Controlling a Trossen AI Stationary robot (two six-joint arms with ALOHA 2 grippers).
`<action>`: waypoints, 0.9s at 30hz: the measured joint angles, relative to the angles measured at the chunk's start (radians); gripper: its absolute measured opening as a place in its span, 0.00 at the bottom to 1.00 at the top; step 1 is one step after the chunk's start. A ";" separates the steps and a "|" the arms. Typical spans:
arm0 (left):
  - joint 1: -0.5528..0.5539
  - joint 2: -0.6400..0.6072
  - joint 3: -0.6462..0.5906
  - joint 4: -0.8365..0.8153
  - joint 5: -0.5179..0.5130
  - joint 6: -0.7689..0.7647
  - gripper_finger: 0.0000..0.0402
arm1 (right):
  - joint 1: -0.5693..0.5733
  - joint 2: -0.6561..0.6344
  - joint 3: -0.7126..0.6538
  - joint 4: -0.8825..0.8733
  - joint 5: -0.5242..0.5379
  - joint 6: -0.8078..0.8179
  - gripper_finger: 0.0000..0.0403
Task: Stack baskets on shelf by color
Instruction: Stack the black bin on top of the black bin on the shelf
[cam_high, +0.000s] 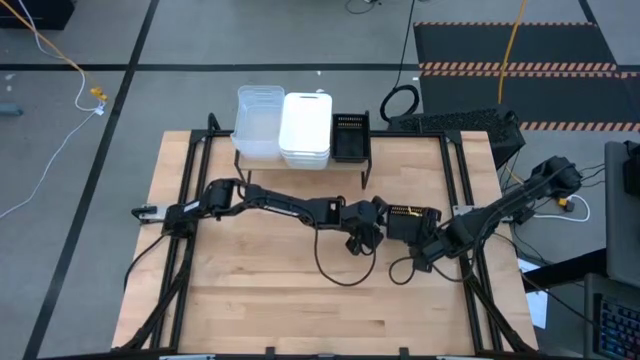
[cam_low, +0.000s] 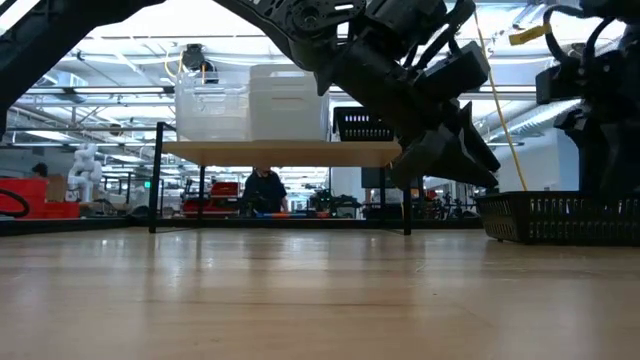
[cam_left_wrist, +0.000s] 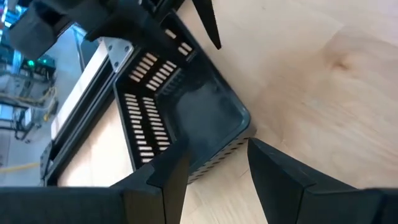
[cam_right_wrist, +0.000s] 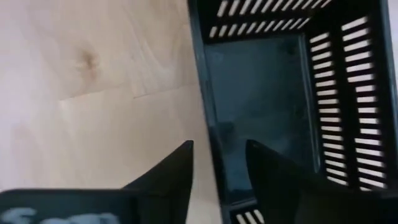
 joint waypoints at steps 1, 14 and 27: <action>0.000 0.000 0.000 0.000 -0.001 -0.015 0.41 | 0.000 0.004 -0.006 0.006 0.005 0.000 0.33; -0.030 0.000 0.000 0.046 -0.003 -0.061 0.41 | 0.041 -0.031 -0.049 0.099 -0.043 -0.151 0.03; -0.132 -0.007 0.001 0.000 0.104 -0.031 0.41 | 0.077 -0.109 -0.049 0.360 -0.207 -0.540 0.01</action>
